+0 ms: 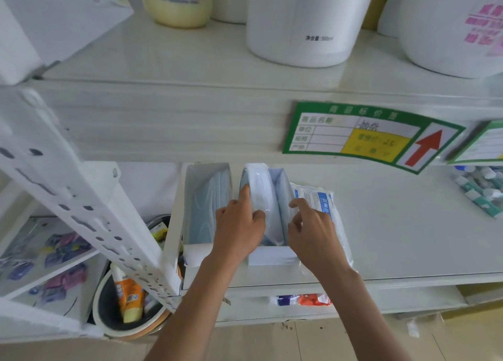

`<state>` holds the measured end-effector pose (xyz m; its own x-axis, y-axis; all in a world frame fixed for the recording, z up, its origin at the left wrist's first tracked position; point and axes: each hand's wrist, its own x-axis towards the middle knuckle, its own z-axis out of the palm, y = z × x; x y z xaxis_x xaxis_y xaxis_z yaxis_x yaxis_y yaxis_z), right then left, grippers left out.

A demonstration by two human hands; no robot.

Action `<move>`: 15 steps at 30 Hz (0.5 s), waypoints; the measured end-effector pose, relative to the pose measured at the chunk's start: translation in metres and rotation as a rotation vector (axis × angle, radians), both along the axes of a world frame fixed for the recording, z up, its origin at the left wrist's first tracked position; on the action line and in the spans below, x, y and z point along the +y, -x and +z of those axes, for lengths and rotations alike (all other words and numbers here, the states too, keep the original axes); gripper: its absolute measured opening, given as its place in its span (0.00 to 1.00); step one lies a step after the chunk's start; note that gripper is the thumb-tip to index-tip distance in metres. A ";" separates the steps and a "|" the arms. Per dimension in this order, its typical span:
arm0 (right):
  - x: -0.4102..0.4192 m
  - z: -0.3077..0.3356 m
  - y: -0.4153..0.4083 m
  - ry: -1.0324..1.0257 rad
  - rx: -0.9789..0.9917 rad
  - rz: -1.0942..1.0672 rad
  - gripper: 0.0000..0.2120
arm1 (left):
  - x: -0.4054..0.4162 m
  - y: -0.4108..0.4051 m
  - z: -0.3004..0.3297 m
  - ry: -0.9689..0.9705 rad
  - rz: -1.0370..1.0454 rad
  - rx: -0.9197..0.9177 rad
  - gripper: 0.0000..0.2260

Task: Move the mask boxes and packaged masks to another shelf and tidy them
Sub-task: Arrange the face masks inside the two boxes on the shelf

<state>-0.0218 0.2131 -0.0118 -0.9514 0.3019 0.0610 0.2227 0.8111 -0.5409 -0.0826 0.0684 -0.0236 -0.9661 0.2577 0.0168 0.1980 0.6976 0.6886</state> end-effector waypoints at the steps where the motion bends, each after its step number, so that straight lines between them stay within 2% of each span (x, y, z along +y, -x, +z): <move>1: 0.000 -0.002 -0.001 0.027 0.033 -0.005 0.16 | 0.000 0.000 -0.001 -0.015 0.004 0.001 0.27; 9: 0.003 -0.012 -0.006 0.087 0.100 0.098 0.08 | -0.002 0.004 -0.002 -0.140 0.021 0.007 0.17; 13: 0.005 -0.015 -0.012 0.150 0.078 0.101 0.10 | -0.008 0.002 0.011 -0.270 0.032 0.028 0.11; 15: 0.008 -0.017 -0.015 0.200 0.105 0.085 0.11 | -0.016 -0.003 0.024 -0.277 0.062 0.063 0.11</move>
<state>-0.0066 0.2212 -0.0285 -0.9655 0.2369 0.1081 0.0922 0.6992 -0.7089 -0.0798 0.0526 0.0004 -0.9746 0.1757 0.1386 0.2094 0.4969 0.8422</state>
